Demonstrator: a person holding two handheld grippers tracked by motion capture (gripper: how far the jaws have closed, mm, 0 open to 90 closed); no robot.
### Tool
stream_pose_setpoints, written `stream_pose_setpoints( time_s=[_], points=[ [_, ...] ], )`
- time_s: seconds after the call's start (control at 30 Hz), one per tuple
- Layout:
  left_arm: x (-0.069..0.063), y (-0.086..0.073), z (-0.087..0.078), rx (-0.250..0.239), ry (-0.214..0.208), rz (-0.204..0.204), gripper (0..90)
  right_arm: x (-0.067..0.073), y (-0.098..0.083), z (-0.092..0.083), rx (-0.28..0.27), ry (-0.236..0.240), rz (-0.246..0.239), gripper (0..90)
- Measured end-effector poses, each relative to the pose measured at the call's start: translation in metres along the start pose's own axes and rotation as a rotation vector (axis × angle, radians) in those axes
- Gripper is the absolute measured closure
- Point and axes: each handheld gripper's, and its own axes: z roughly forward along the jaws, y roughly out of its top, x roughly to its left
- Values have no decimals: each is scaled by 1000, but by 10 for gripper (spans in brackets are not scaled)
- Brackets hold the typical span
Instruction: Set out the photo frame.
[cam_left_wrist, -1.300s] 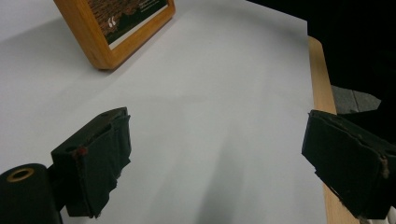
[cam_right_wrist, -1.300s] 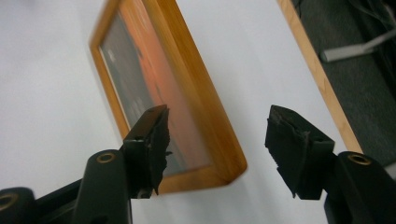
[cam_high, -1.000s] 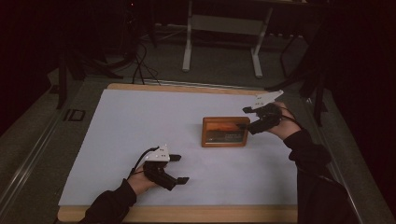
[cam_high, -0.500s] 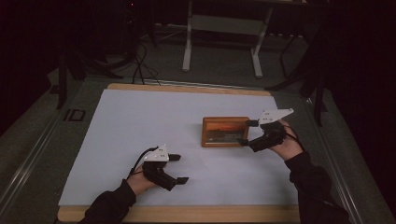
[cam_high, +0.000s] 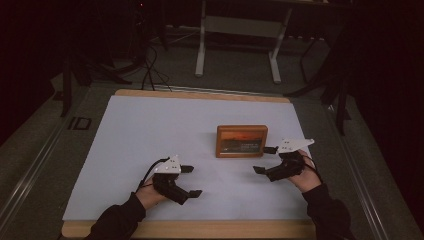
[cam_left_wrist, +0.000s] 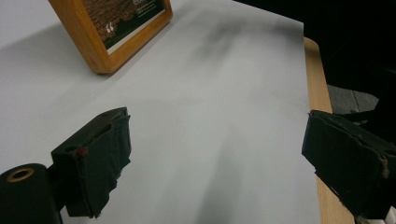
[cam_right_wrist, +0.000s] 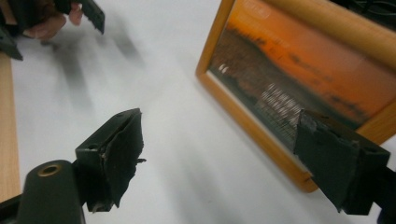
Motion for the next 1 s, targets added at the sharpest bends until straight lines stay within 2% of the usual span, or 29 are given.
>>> stream_pose_setpoints(
  time_s=[0.43, 0.63, 0.7, 1.0],
  points=[
    [0, 0, -1, -2, 2, 5, 86, 28, -36, 14, -13, -15, 29, 165],
    [-1, -1, -1, 1, 1, 8, 86, 34, -48, 10, -50, -15, 62, 166],
    [-1, -1, -1, -2, 1, 8, 86, 35, -52, 9, -57, -39, 54, 166],
    [-2, -1, 0, 2, 0, 12, 85, 34, -57, 8, -67, -34, 67, 173]
  ],
)
